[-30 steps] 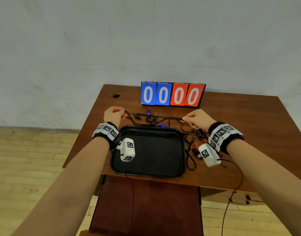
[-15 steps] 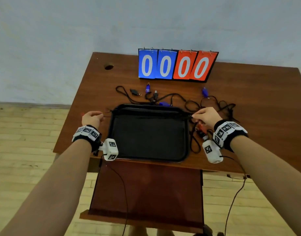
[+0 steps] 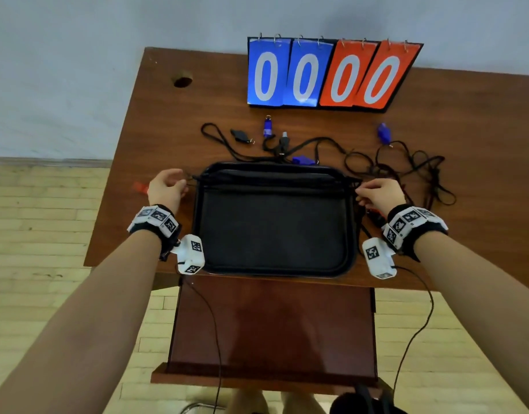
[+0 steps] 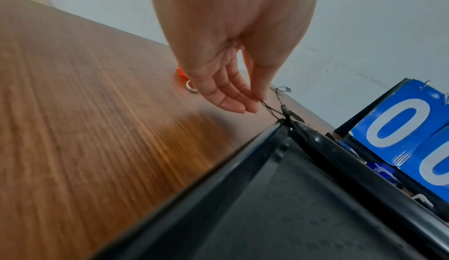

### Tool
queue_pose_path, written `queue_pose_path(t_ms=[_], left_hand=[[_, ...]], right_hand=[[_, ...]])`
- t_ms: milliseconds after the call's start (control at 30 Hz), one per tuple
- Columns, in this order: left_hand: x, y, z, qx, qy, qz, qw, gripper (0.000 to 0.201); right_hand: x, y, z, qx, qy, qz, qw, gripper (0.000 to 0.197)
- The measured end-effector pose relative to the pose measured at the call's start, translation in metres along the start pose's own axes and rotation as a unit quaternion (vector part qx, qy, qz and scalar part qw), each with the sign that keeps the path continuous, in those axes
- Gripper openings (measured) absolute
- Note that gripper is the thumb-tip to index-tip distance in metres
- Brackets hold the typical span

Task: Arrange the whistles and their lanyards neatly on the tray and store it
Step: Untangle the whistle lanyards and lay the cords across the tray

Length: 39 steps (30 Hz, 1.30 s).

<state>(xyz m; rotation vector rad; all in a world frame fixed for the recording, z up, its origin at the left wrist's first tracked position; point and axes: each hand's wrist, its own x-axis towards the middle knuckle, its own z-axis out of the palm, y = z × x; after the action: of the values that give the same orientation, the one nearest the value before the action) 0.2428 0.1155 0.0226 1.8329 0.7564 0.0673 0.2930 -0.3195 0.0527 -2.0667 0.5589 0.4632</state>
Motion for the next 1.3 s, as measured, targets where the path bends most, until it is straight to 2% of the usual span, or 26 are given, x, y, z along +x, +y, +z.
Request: queue_pose_path(t_ms=[200, 333, 367, 467, 533, 600, 667, 733, 867, 933, 1167, 1300], left_hand=[[0.006, -0.003, -0.001, 0.005, -0.029, 0.013, 0.999, 0.023], [0.007, -0.001, 0.000, -0.027, -0.028, -0.019, 0.999, 0.018], [0.008, 0.000, 0.000, -0.029, -0.030, -0.029, 0.999, 0.020], [0.004, 0.007, 0.002, -0.038, -0.026, -0.050, 0.998, 0.025], [0.000, 0.012, 0.004, -0.031, -0.038, -0.048, 0.998, 0.028], [-0.001, 0.014, 0.005, 0.001, -0.063, -0.022, 0.998, 0.033], [0.003, 0.013, 0.007, 0.069, -0.090, 0.015, 0.993, 0.039], [0.009, 0.012, 0.009, 0.128, -0.093, 0.046, 0.986, 0.037], [0.015, 0.015, 0.012, 0.140, -0.050, 0.062, 0.987, 0.009], [0.016, 0.016, 0.009, 0.142, -0.043, 0.057, 0.987, 0.004], [0.012, 0.035, -0.009, 0.193, -0.043, 0.089, 0.976, 0.024], [0.006, 0.067, -0.003, 0.197, -0.041, 0.127, 0.971, 0.024]], right_hand=[[0.004, 0.003, 0.000, 0.031, 0.015, 0.006, 0.999, 0.017], [0.004, 0.003, 0.002, 0.019, 0.021, 0.008, 1.000, 0.007], [0.002, 0.002, 0.001, 0.013, 0.025, 0.011, 1.000, 0.012], [-0.008, -0.004, -0.001, -0.098, 0.078, -0.018, 0.992, 0.033], [-0.017, -0.011, -0.001, -0.192, 0.141, -0.064, 0.969, 0.037], [-0.022, -0.019, 0.005, -0.232, 0.161, -0.120, 0.952, 0.033], [-0.021, -0.027, 0.017, -0.243, 0.130, -0.174, 0.945, 0.031], [-0.019, -0.034, 0.032, -0.247, 0.087, -0.206, 0.943, 0.031], [-0.016, -0.041, 0.056, -0.235, 0.057, -0.207, 0.948, 0.027], [-0.015, -0.041, 0.061, -0.225, 0.050, -0.203, 0.952, 0.026], [-0.019, -0.052, 0.055, -0.231, 0.038, -0.213, 0.949, 0.024], [-0.018, -0.069, 0.044, -0.239, 0.015, -0.219, 0.946, 0.022]])
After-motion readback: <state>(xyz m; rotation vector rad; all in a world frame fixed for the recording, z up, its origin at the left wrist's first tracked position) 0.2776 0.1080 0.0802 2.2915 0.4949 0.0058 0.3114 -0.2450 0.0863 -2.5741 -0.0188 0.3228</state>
